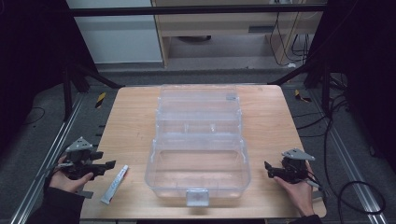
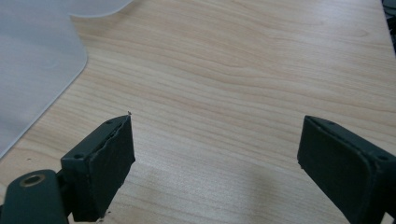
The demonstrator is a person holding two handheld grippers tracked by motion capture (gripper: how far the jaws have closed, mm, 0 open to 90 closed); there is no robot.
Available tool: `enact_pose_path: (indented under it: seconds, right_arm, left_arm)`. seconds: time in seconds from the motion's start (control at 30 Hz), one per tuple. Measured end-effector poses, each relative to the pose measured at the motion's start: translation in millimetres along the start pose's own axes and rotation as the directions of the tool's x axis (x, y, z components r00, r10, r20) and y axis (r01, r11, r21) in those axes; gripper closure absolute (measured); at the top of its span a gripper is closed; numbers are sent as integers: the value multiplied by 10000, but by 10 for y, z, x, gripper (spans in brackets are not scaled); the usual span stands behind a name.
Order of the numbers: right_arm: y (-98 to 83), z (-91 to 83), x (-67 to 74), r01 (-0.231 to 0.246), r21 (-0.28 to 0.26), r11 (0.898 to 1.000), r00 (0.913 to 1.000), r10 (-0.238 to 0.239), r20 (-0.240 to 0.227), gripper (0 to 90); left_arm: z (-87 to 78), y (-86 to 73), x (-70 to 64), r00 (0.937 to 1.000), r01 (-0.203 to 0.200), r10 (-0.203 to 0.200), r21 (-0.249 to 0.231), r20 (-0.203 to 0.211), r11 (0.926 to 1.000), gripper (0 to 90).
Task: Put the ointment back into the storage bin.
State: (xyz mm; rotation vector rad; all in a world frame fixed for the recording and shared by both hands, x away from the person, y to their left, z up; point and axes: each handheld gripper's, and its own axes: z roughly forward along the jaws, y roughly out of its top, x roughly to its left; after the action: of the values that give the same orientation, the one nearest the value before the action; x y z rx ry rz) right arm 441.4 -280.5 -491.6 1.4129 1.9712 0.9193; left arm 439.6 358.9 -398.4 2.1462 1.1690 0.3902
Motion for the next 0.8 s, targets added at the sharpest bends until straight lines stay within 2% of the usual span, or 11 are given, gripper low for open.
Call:
enact_pose_path:
  seconds: [0.3,0.4,0.43,0.5,0.57,0.63,0.67,0.8]
  right_arm:
    - [3,-2,-9,-33,29,10000,10000,33,-48,109]
    - [3,-1,-2,-50,120,9999,9999,52,-110,109]
    - [3,-1,-2,-50,120,9999,9999,52,-110,109]
    - [1,10,4,-14,221,9998,9999,17,-127,109]
    - [0,14,4,25,239,9997,9999,-22,-154,109]
    - [-4,20,7,76,284,9996,9999,-73,-126,109]
    - [-4,20,7,76,284,9996,9999,-73,-126,109]
    - [-3,22,10,63,360,9993,9998,-57,-177,109]
  left_arm:
    - [62,40,-40,9995,-302,291,853,139,9959,328]
    - [103,38,-57,9990,-389,354,1337,281,9903,343]
    - [103,38,-57,9990,-389,354,1337,281,9903,345]
    - [142,34,-68,9984,-519,473,1686,310,9843,361]
    - [155,32,-73,9983,-550,508,1760,285,9829,364]
    - [184,35,-82,9977,-658,606,2080,312,9759,383]
    - [184,35,-82,9977,-658,606,2080,312,9759,392]
    - [223,35,-93,9975,-688,630,2395,315,9684,411]
